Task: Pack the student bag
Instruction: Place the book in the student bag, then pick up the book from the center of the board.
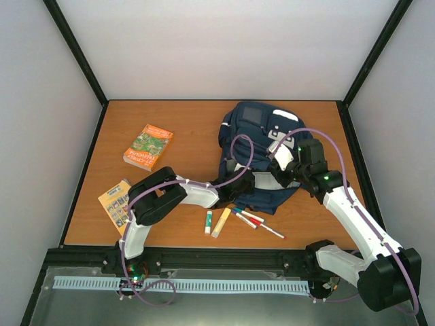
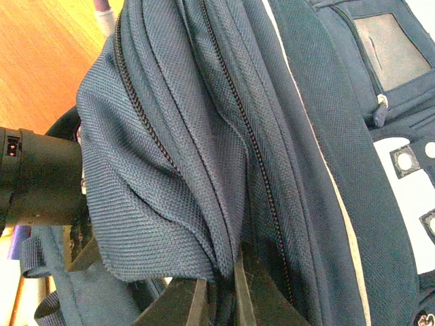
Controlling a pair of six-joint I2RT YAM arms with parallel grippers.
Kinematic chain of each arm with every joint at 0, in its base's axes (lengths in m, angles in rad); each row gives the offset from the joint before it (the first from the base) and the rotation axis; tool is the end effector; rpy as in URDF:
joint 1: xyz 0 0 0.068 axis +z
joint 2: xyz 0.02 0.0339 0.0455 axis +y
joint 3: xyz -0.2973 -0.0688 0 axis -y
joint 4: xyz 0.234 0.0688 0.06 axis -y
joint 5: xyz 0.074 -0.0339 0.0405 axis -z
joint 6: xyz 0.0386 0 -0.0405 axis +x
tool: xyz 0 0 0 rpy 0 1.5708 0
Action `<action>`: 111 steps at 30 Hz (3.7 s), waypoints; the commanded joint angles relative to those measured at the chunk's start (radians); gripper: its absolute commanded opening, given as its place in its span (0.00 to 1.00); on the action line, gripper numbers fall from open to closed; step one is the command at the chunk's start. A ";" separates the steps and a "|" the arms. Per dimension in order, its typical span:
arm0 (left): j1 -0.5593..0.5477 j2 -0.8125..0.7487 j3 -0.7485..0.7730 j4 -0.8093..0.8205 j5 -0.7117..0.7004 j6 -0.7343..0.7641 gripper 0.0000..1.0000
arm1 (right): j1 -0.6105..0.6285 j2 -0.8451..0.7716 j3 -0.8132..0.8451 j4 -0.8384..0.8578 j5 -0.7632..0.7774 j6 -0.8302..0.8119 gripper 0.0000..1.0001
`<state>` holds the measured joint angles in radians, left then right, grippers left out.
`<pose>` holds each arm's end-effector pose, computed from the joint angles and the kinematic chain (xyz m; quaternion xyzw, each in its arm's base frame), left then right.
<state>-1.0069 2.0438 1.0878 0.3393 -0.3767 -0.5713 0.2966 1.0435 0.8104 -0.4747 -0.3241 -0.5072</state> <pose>0.2413 -0.3551 0.1581 0.1046 0.8706 -0.2029 0.4358 0.1838 0.0690 0.3028 -0.4128 0.7986 0.1024 0.4259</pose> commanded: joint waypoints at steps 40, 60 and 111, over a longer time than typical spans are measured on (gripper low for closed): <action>-0.003 -0.177 -0.103 0.133 0.756 0.188 0.07 | -0.011 0.058 0.002 0.065 0.047 0.023 0.03; -0.020 -0.661 -0.285 -0.267 0.627 0.252 0.10 | -0.011 0.110 0.002 0.014 0.004 -0.031 0.08; 1.156 -1.126 -0.539 -1.039 0.121 -0.360 1.00 | -0.008 0.152 0.087 -0.191 -0.455 -0.117 0.73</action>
<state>0.1345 0.9352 0.5629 -0.7040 -0.1940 -0.8791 0.2871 1.2270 0.8974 -0.6979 -0.7399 -0.6300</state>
